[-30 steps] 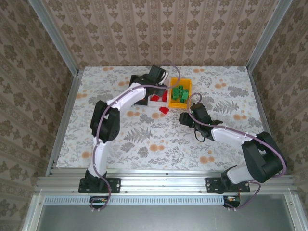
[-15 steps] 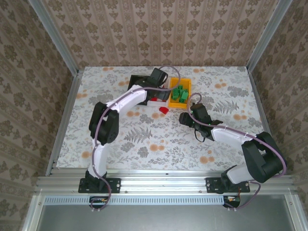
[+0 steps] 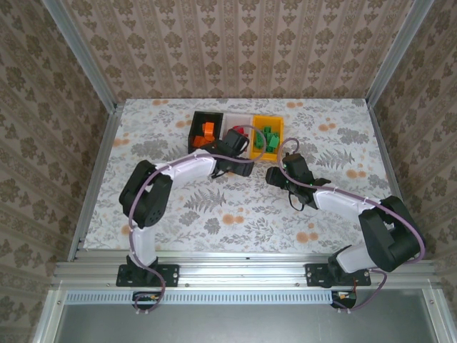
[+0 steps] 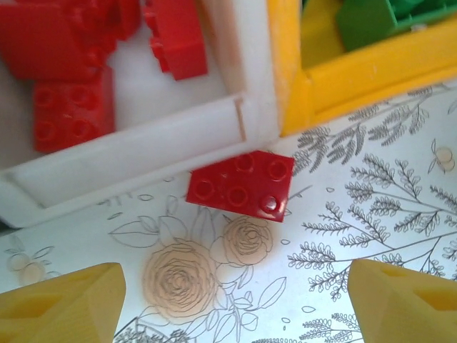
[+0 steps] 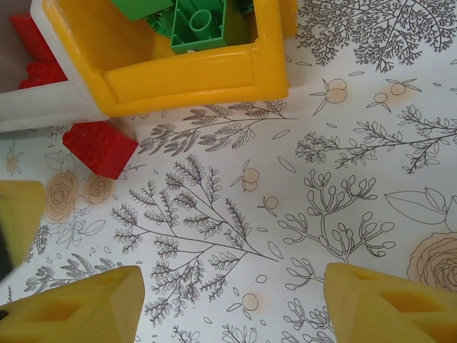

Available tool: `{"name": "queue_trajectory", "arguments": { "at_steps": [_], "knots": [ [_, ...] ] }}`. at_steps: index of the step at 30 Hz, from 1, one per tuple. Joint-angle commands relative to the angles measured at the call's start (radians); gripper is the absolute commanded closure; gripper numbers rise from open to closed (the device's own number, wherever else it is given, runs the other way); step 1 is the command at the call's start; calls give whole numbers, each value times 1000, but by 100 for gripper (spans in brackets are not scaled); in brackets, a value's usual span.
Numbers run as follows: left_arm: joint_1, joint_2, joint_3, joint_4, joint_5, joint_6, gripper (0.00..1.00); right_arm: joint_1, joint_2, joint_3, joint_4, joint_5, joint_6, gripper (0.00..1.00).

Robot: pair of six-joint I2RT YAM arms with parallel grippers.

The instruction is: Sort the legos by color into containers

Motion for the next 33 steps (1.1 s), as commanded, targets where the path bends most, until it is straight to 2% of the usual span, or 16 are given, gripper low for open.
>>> {"name": "queue_trajectory", "arguments": {
  "at_steps": [1,7,23,28,33],
  "knots": [
    [7,35,5,89,70,73,17,6,-21,-9,-5,16,-6,31],
    [36,101,48,97,114,114,17,6,-21,-10,-6,23,-7,31],
    [37,191,77,179,104,146,24,6,-10,-5,-2,23,-10,31],
    [36,187,66,174,91,154,34,6,-8,-4,-2,23,-10,31],
    [29,169,25,184,79,158,51,6,-2,-3,1,16,-7,31]
  ]
}}
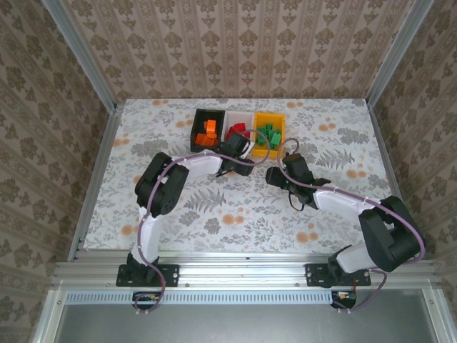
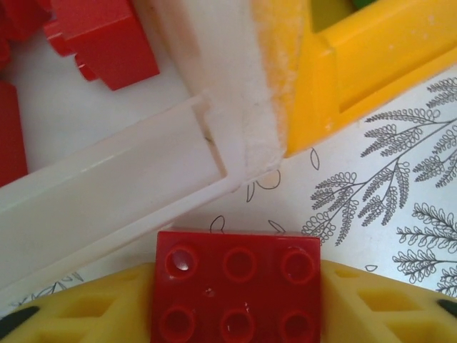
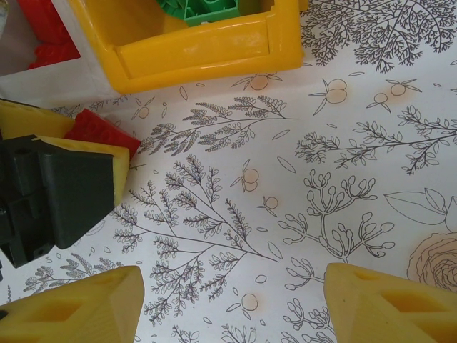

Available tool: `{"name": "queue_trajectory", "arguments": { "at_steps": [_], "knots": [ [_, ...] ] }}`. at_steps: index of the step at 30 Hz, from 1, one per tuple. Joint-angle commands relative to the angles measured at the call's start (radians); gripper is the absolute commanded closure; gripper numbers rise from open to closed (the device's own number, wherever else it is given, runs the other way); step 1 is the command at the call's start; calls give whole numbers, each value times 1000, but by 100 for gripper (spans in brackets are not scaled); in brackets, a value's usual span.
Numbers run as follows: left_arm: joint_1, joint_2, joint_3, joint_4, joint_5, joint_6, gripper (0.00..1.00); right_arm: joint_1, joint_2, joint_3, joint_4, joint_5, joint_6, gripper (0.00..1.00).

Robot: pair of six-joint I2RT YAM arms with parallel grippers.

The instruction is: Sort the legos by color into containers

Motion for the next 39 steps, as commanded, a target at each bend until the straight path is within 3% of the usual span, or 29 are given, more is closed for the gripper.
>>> {"name": "queue_trajectory", "arguments": {
  "at_steps": [1,5,15,20,27,34,39],
  "knots": [
    [-11,-17,-26,10,-6,11,54,6,-3,-3,1,16,-5,31],
    [-34,-59,-56,10,-30,16,60,6,-6,-4,0,17,-5,32],
    [-33,-194,-40,-53,-58,37,61,6,-15,-7,0,19,-5,32],
    [37,-157,112,-118,-63,43,61,6,-14,-9,2,27,-3,32],
    [108,75,493,-306,-63,34,61,6,-9,-7,0,30,-3,32],
    [140,207,678,-356,-52,6,54,6,-22,-9,-5,38,-8,32],
    [141,202,691,-335,-8,-13,29,6,-15,-7,-3,36,-8,32]
  ]
}}
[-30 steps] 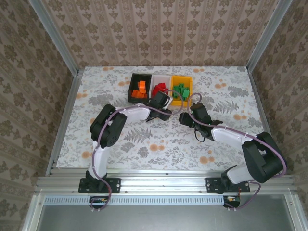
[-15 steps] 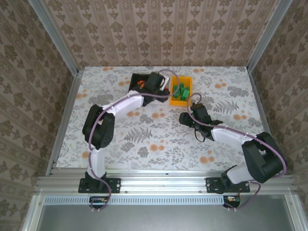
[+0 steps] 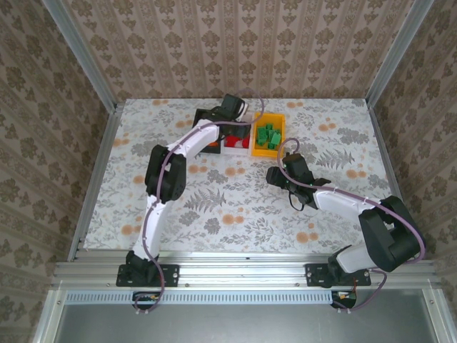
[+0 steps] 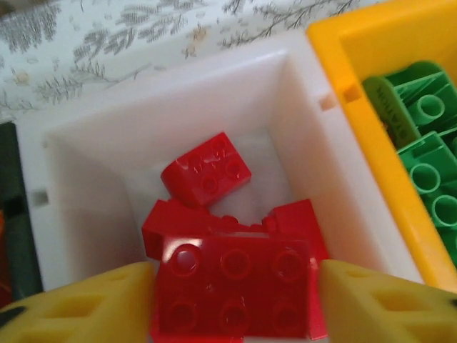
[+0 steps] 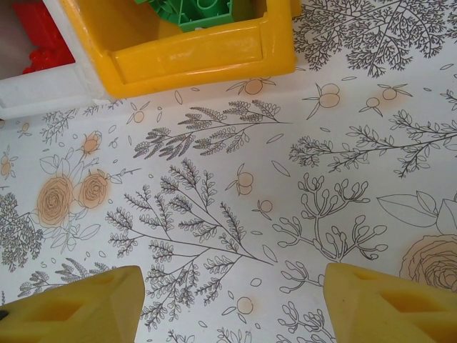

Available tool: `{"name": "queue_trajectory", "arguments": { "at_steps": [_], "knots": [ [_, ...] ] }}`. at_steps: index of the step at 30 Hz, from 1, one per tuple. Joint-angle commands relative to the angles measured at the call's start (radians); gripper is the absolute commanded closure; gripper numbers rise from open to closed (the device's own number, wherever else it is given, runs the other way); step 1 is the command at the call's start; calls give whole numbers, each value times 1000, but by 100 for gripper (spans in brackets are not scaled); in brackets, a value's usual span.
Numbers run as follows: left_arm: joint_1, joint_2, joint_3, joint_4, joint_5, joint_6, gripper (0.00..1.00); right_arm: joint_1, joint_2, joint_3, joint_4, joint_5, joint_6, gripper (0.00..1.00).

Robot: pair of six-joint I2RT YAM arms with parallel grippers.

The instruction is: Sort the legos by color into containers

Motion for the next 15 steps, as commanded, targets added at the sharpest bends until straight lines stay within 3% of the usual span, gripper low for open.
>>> {"name": "queue_trajectory", "arguments": {
  "at_steps": [1,3,8,14,15],
  "knots": [
    [1,-50,33,-4,36,-11,24,6,-15,-7,-4,19,-8,31],
    [-14,-113,-18,33,32,12,17,6,-17,-7,-4,22,-10,31],
    [-63,-347,-200,105,-58,93,13,6,-59,-21,-2,44,-25,29],
    [-143,-825,-756,412,-243,106,0,29,-215,-122,125,74,-94,23],
    [-160,-906,-858,460,-298,114,0,41,-250,-144,156,92,-119,16]
  ]
}}
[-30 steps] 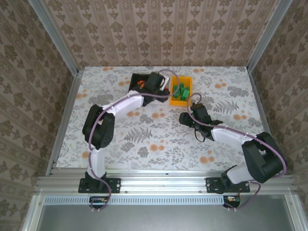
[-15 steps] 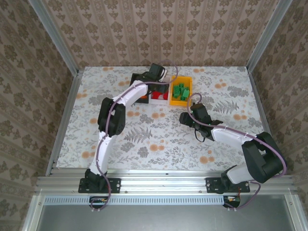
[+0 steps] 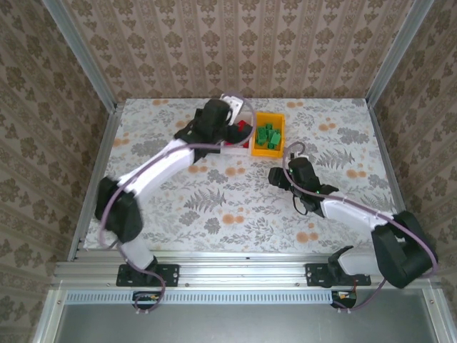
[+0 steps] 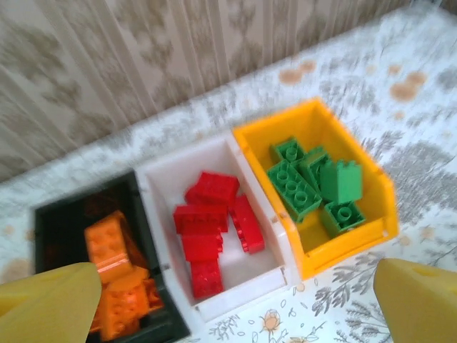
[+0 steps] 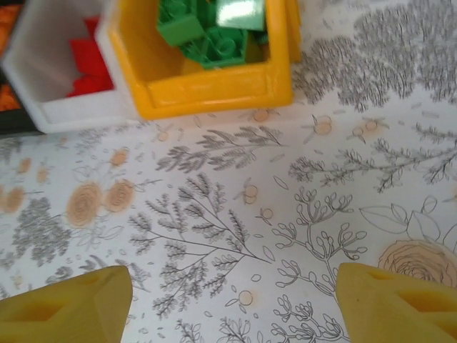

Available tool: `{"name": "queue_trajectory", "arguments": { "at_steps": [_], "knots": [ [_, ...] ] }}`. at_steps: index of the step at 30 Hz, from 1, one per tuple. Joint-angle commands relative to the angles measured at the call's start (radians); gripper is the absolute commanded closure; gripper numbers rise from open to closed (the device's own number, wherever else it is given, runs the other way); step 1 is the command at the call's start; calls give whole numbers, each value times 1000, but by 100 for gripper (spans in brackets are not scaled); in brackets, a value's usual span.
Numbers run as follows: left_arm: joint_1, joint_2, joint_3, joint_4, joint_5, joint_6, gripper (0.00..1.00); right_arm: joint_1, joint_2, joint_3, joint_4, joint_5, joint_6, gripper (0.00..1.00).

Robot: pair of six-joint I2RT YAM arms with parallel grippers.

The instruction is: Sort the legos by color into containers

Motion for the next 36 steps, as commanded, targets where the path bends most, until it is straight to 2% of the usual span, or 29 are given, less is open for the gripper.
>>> {"name": "queue_trajectory", "arguments": {
  "at_steps": [1,4,6,8,9,12,13,15,16,18,20,22,25,27,29,32,33,34,35,36],
  "knots": [
    [-38,-213,-280,208,-214,42,0,40,-107,-62,119,85,-100,2],
    [-54,-407,-529,264,-312,16,0,83,-194,-89,134,208,-114,0],
    [-65,-499,-640,244,-328,37,0,113,-245,-125,219,257,-142,0],
    [-155,-529,-695,293,-538,82,0,133,-293,-95,197,226,-227,0],
    [-165,-531,-703,305,-562,109,0,134,-301,-58,161,224,-256,0],
    [-73,-527,-717,314,-599,76,0,135,-283,25,126,268,-320,0],
    [-10,-537,-725,314,-577,48,0,135,-272,45,121,286,-350,0],
    [125,-573,-742,286,-419,48,0,127,-249,65,126,347,-364,0],
    [198,-593,-776,317,-344,64,0,112,-239,64,145,343,-392,0],
    [313,-630,-890,482,-273,104,0,68,-226,40,193,318,-445,0],
    [447,-647,-1056,737,-130,154,0,-30,-227,-26,276,254,-459,0],
    [567,-607,-1143,899,-65,117,0,-160,-232,-122,380,200,-389,0],
    [705,-453,-1150,967,38,45,0,-289,-231,-227,482,182,-380,0],
    [729,-334,-1129,1012,93,39,0,-320,-215,-248,495,190,-456,0],
    [727,-218,-1128,1140,141,54,0,-327,-184,-268,532,184,-517,0],
    [724,-49,-1118,1292,68,39,0,-331,-86,-310,692,175,-559,0],
    [725,-30,-1106,1301,48,41,0,-332,-46,-311,722,190,-587,0],
    [729,-69,-1077,1170,57,22,0,-335,8,-311,763,208,-617,0],
    [729,-72,-1045,1107,68,24,0,-344,47,-311,808,216,-618,0],
    [727,-44,-1020,1114,96,51,0,-344,42,-297,777,206,-606,0]
  ]
}}
